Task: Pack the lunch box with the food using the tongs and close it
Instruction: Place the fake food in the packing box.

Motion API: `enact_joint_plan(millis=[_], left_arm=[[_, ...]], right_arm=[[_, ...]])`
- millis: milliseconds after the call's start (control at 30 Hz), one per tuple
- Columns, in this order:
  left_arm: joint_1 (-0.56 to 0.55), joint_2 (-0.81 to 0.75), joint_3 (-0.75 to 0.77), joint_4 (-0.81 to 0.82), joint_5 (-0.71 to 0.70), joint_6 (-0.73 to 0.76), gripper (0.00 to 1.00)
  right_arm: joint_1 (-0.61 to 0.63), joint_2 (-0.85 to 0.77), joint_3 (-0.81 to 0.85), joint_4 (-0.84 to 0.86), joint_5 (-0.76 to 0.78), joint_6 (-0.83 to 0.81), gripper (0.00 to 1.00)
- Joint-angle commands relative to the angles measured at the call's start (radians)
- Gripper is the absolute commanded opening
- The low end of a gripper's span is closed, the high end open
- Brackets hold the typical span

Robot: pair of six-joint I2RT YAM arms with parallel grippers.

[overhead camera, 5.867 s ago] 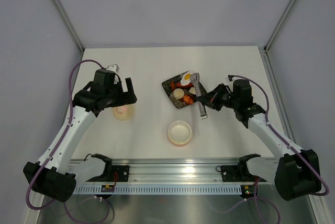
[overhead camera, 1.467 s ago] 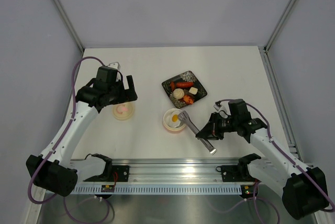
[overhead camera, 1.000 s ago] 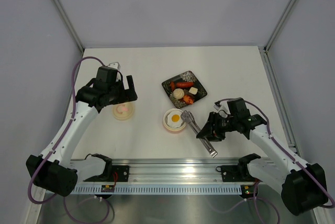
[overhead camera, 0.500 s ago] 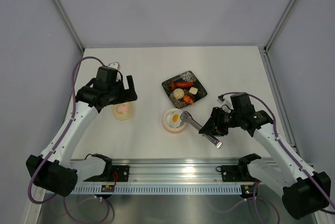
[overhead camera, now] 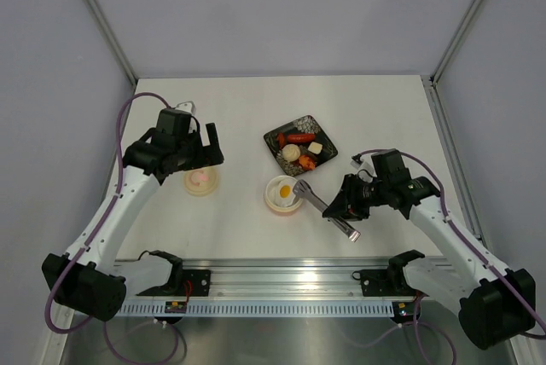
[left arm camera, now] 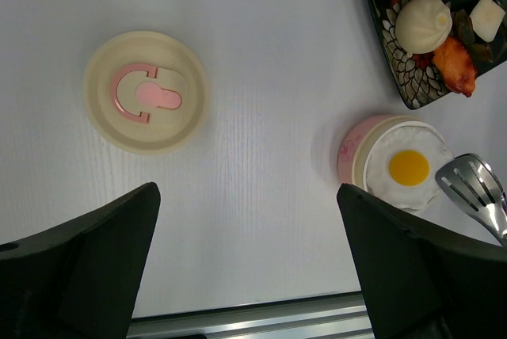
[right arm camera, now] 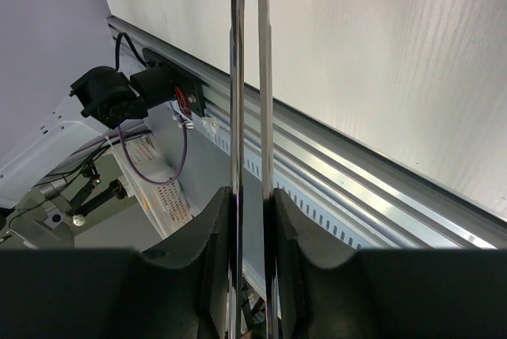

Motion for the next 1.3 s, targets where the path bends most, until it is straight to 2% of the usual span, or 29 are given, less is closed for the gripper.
enact_joint_plan(millis=[0, 367, 500, 533, 633, 667, 833, 1033, 1267], left_arm=[[-0.003, -0.025, -0.004, 0.034, -0.021, 0.01, 0.99], [-0.003, -0.026, -0.013, 0.04, -0.017, 0.007, 0.99], [-0.003, -0.029, -0.026, 0.043, -0.013, 0.004, 0.99], [-0.003, -0.031, -0.027, 0.043, -0.013, 0.006, 0.99], [-0.003, -0.028, -0.029, 0.043, -0.012, 0.004, 0.99], [-0.003, -0.028, -0.029, 0.046, -0.01, 0.004, 0.99], [-0.003, -0.022, -0.026, 0.049, -0.006, 0.001, 0.99], [-0.003, -0.026, -0.033, 0.052, -0.003, -0.001, 0.99], [-0.003, -0.034, -0.039, 0.051, -0.004, -0.001, 0.99]], right_arm=[[0.03, 0.022, -0.021, 0.079, -0.018, 0.009, 0.06], [0.063, 0.069, -0.03, 0.045, 0.054, -0.027, 0.05], [0.063, 0.063, -0.004, 0.007, 0.074, -0.043, 0.15], [0.063, 0.061, 0.007, -0.004, 0.075, -0.044, 0.21], [0.063, 0.053, 0.033, -0.018, 0.08, -0.043, 0.31], [0.063, 0.05, 0.039, -0.021, 0.082, -0.043, 0.37], [0.063, 0.033, 0.079, -0.042, 0.094, -0.04, 0.46], [0.063, 0.03, 0.104, -0.058, 0.101, -0.04, 0.49], [0.063, 0.006, 0.182, -0.108, 0.135, -0.043, 0.47]])
